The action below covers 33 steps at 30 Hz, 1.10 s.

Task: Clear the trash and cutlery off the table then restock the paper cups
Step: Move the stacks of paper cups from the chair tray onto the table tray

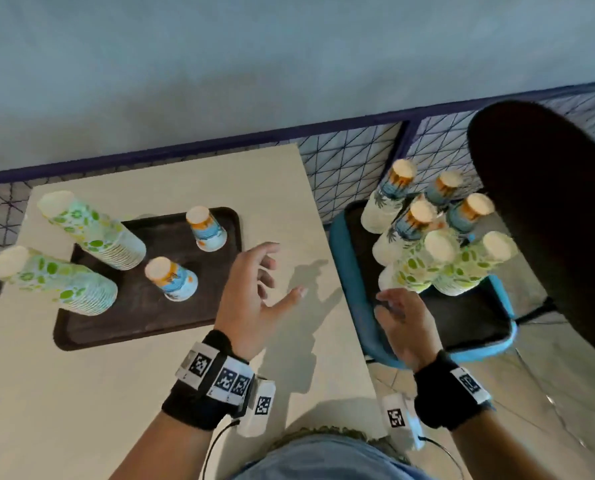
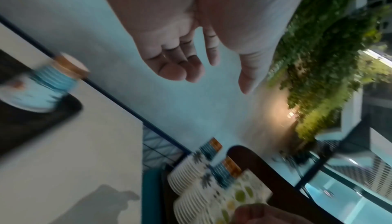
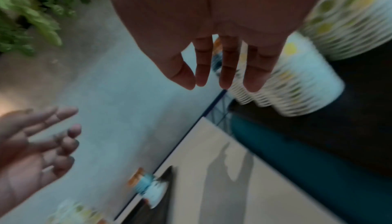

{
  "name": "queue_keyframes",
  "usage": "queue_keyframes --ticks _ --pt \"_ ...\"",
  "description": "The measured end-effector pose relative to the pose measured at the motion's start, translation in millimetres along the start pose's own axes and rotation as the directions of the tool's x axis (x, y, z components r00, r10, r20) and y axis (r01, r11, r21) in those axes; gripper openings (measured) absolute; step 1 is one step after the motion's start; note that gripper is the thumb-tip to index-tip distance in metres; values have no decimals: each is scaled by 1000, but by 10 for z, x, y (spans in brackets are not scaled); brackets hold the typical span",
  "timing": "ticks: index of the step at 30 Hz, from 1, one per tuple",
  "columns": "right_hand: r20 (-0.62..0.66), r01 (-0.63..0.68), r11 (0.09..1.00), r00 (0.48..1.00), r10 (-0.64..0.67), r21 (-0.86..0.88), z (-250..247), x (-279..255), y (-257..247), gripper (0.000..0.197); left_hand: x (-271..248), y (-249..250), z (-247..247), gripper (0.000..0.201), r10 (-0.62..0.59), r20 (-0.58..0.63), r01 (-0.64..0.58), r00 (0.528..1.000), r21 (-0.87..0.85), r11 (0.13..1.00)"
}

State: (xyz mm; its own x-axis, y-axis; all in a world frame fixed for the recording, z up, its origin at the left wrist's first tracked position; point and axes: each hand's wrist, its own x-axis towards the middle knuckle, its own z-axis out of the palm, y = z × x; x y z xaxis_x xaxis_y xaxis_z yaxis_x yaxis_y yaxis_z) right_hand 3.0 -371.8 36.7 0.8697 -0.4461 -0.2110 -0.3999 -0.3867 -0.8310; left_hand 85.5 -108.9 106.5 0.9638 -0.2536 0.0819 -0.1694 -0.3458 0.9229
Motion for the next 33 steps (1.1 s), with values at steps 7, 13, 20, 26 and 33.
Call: queue_keyframes --ticks 7,13,20,26,33 --pt "-130 -235 971 963 238 37 -619 231 783 49 421 505 1295 82 47 309 -83 950 105 991" --pt "-51 -194 981 980 192 -25 -601 543 849 95 758 706 2061 94 121 431 -264 894 290 920" --pt "-9 -227 973 974 227 -27 -517 757 808 102 832 681 2496 81 16 432 -220 902 425 878" --pt "9 -212 976 977 212 47 -442 788 741 110 812 592 2356 68 -16 380 -128 925 350 928" --pt "26 -178 984 984 177 15 -379 783 687 102 829 461 2100 72 -25 348 -59 937 228 972"
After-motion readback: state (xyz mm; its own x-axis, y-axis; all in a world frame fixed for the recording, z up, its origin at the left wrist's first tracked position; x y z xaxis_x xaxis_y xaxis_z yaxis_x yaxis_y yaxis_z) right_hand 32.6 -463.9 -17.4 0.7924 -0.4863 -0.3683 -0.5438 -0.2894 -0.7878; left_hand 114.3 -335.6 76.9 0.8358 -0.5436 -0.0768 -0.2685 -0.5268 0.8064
